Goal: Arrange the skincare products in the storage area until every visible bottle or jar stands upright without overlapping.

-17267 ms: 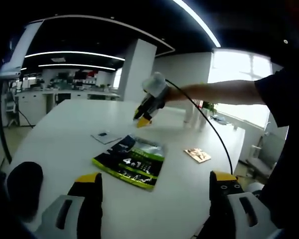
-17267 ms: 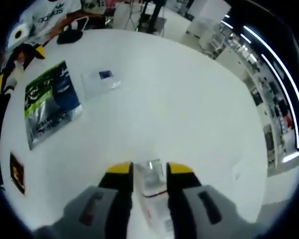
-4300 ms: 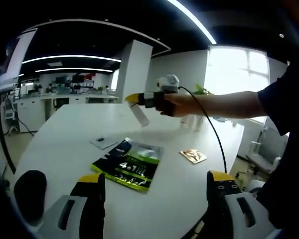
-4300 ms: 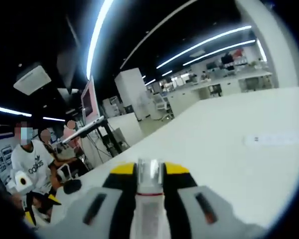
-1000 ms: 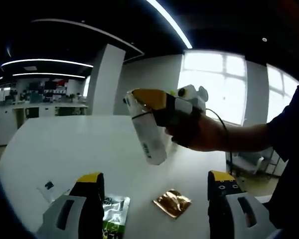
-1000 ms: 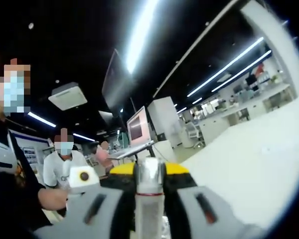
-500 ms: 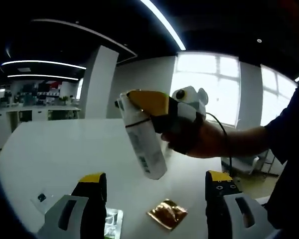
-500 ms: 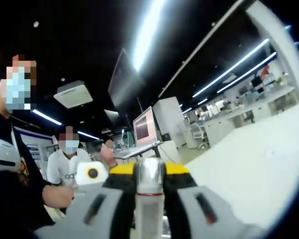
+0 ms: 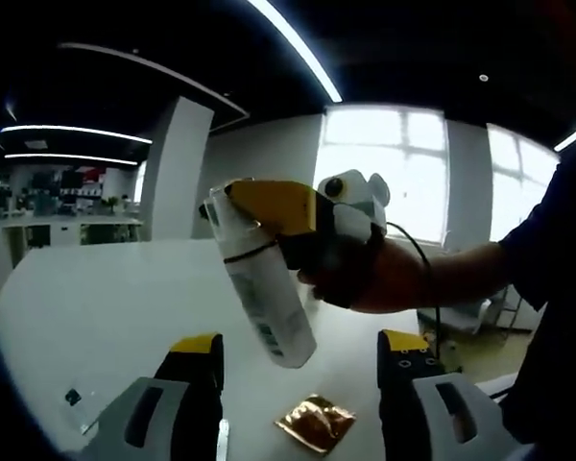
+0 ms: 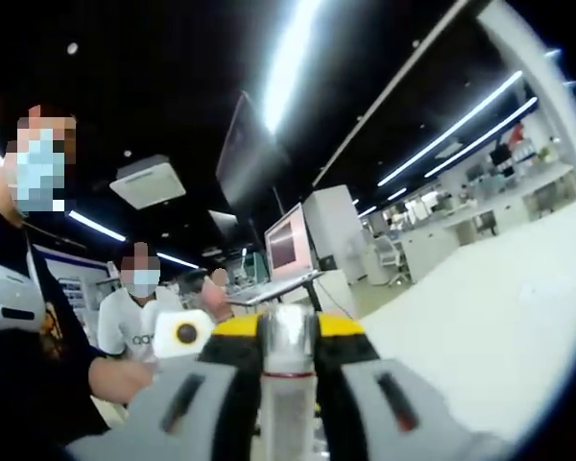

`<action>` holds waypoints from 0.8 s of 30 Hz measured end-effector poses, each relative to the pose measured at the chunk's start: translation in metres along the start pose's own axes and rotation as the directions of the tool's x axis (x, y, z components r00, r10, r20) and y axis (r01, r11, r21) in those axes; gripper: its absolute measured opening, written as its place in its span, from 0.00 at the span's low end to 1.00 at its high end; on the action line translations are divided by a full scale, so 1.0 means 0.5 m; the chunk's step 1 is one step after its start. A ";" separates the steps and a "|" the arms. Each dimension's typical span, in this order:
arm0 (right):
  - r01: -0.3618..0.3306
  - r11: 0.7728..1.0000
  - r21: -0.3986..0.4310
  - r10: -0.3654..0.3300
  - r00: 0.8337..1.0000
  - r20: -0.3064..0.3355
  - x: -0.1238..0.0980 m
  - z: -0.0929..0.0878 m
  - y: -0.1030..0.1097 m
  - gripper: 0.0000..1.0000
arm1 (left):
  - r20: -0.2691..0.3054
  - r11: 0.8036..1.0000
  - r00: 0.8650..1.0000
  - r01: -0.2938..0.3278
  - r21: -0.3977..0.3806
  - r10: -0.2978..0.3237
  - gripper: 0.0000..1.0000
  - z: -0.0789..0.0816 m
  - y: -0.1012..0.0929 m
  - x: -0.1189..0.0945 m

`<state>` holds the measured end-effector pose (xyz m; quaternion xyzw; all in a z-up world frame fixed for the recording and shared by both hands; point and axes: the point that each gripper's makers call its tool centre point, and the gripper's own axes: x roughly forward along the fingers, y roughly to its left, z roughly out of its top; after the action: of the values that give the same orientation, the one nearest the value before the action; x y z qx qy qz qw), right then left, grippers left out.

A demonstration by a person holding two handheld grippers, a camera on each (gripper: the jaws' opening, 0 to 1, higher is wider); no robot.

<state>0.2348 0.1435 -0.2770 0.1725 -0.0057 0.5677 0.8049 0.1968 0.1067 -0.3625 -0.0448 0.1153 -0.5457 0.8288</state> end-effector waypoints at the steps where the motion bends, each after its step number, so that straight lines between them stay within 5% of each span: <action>1: 0.000 1.000 -0.001 0.000 1.000 -0.001 0.000 0.000 0.000 0.19 | 0.001 1.000 1.000 0.005 -0.004 -0.005 0.62 0.000 -0.001 0.001; 24: -0.080 0.997 0.011 0.080 0.996 0.026 -0.011 0.018 0.015 0.19 | 0.015 0.999 0.999 0.040 -0.024 -0.040 0.56 0.017 -0.009 0.016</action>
<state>0.2275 0.1383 -0.2675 0.1844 -0.0195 0.5972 0.7804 0.1979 0.0973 -0.3546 -0.0611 0.1148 -0.5605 0.8178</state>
